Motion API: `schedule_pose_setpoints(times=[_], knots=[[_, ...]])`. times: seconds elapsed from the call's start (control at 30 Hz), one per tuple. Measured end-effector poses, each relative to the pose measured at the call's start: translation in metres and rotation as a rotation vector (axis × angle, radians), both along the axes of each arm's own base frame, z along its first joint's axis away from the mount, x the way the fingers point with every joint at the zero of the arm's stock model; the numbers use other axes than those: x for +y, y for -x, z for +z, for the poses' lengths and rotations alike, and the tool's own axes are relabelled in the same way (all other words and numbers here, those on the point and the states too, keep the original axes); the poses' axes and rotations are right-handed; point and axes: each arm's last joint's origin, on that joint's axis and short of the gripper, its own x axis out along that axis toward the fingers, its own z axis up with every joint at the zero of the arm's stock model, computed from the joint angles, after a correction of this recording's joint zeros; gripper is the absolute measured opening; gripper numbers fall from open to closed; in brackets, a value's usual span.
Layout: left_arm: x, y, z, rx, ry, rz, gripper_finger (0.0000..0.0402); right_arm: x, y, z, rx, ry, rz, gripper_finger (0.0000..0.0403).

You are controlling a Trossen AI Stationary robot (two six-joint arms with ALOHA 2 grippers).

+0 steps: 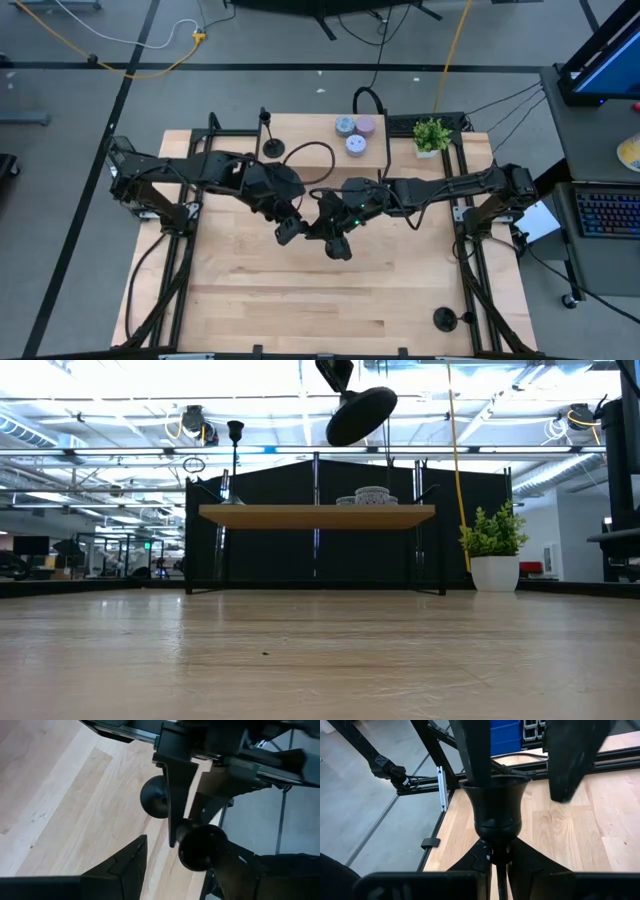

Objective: Pick & Place candle stick holders
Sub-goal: Put the top black candle holder on the shelf

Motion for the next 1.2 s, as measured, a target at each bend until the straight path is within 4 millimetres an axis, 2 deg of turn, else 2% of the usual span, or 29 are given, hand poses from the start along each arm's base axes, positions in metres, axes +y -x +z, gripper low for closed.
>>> schedule_pose_setpoints(times=[0.33, 0.47, 0.63, 0.8, 0.97, 1.1, 1.2], knots=[[0.002, 0.019, 0.016, -0.046, 0.01, -0.001, 0.0193, 0.0, 0.0, 0.0, -0.001, 0.0, -0.005, 0.0026], [0.005, 0.041, 0.028, -0.063, -0.004, -0.01, 0.018, -0.001, 0.0, 0.0, -0.003, 0.0, -0.007, 0.0026], [0.01, 0.082, 0.042, -0.05, -0.115, 0.058, 0.0154, -0.008, 0.0, 0.008, -0.061, -0.003, -0.021, 0.0026], [0.015, 0.121, 0.053, -0.045, -0.217, 0.134, 0.0125, -0.023, 0.004, 0.025, -0.159, -0.005, -0.059, 0.0026], [0.021, 0.155, 0.059, -0.04, -0.304, 0.186, 0.0111, -0.047, 0.008, 0.042, -0.278, 0.0, -0.124, 0.0026], [0.024, 0.17, 0.061, -0.043, -0.339, 0.216, 0.0115, -0.066, 0.01, 0.05, -0.349, 0.015, -0.173, 0.0026], [0.026, 0.175, 0.062, -0.048, -0.363, 0.231, 0.012, -0.082, 0.012, 0.056, -0.405, 0.03, -0.212, 0.0026]])
